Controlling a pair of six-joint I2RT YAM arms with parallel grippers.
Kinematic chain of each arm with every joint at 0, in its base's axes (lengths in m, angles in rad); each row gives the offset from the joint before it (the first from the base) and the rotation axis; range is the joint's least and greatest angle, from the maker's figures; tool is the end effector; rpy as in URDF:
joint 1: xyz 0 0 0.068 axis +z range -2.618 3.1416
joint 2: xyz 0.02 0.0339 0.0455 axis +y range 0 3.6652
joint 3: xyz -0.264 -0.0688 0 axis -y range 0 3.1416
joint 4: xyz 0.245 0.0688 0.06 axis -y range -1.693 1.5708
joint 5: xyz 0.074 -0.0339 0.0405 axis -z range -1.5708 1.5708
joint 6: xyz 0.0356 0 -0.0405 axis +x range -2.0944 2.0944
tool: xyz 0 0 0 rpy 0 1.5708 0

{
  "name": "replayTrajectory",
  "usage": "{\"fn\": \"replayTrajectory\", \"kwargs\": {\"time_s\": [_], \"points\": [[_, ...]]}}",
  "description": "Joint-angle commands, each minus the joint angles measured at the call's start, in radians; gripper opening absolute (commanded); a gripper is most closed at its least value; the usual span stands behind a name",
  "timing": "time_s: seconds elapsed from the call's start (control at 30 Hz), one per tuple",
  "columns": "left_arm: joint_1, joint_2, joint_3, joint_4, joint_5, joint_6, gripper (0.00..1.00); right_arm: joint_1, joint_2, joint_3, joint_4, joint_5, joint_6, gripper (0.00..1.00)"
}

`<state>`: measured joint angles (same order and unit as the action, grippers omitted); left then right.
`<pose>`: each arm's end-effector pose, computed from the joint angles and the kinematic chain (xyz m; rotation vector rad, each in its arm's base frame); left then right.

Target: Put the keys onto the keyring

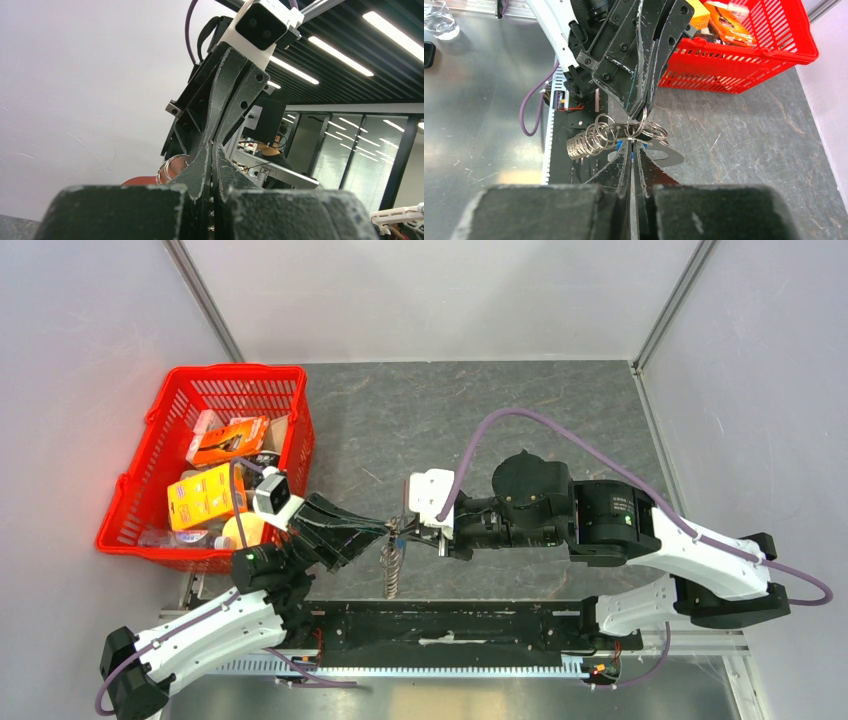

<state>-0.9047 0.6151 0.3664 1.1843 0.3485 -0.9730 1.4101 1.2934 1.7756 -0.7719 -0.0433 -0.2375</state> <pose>0.0648 -0.1022 0.3502 0.3712 0.7540 -1.8956 0.0372 0.2391 0.5029 -1.4512 1.3009 0.8388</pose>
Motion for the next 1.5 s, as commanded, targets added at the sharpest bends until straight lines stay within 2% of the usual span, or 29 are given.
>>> {"fn": "replayTrajectory", "kwargs": {"time_s": [0.0,0.03,0.53,0.77,1.1,1.47], "points": [[0.000,-0.001,0.015,0.059,0.001,-0.029,0.02,0.007,-0.003,0.042,0.028,0.021,-0.002,0.03],[0.000,0.000,0.017,0.059,0.003,-0.029,0.02,0.009,-0.003,0.042,0.027,0.026,-0.001,0.00],[0.000,-0.009,-0.014,0.079,-0.102,-0.030,0.02,0.050,0.026,0.051,0.004,0.037,-0.028,0.00],[0.000,-0.005,-0.021,0.087,-0.136,-0.031,0.02,0.090,0.048,0.063,0.003,0.101,-0.046,0.00],[-0.002,-0.006,-0.036,0.090,-0.196,-0.038,0.02,0.186,0.110,0.097,0.002,0.241,-0.099,0.00],[-0.002,-0.020,-0.057,0.081,-0.243,-0.035,0.02,0.323,0.190,0.104,0.066,0.544,-0.200,0.00]]}}
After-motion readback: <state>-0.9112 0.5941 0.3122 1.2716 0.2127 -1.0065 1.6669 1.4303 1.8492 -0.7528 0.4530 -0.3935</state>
